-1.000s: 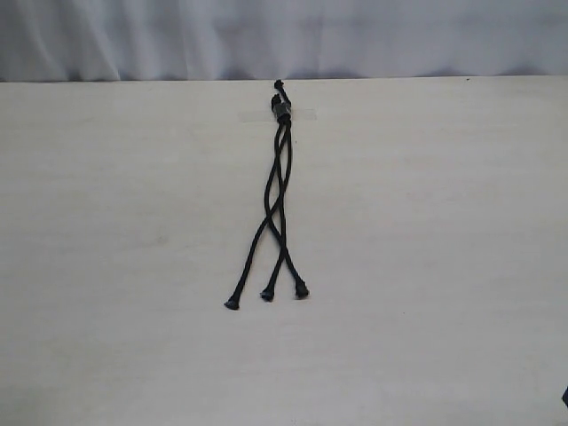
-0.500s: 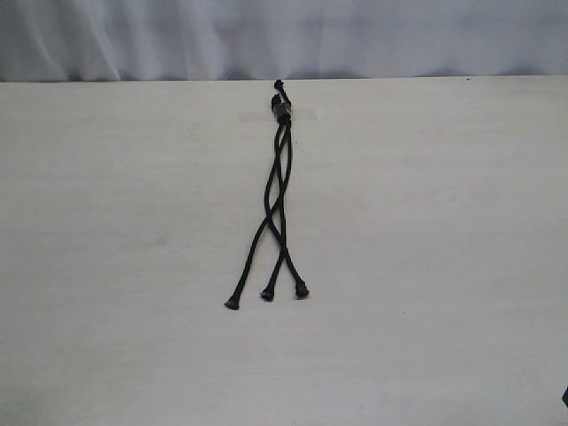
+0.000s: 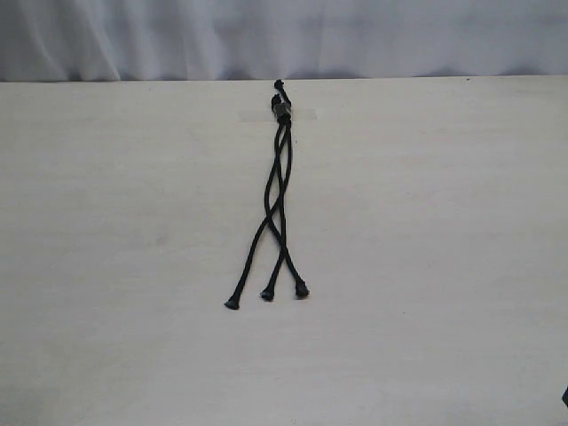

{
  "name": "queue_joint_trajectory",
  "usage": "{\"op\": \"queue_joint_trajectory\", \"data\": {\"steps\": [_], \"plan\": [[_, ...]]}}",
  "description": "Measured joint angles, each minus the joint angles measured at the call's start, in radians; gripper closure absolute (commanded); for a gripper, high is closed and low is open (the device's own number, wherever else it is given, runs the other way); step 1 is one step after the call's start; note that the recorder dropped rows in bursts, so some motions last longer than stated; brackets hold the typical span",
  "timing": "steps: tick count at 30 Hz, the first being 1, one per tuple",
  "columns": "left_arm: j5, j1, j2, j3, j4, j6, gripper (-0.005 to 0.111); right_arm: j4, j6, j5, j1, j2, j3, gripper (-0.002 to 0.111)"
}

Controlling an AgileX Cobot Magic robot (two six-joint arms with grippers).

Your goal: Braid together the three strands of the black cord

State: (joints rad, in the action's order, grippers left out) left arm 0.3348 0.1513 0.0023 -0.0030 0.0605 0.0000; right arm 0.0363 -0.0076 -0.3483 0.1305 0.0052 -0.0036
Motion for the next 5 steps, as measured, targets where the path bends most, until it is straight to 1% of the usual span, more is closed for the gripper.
{"op": "queue_joint_trajectory", "data": {"steps": [5], "plan": [[0.000, 0.000, 0.000, 0.000, 0.000, 0.000, 0.107, 0.000, 0.000, 0.000, 0.000, 0.000, 0.000, 0.104]]}}
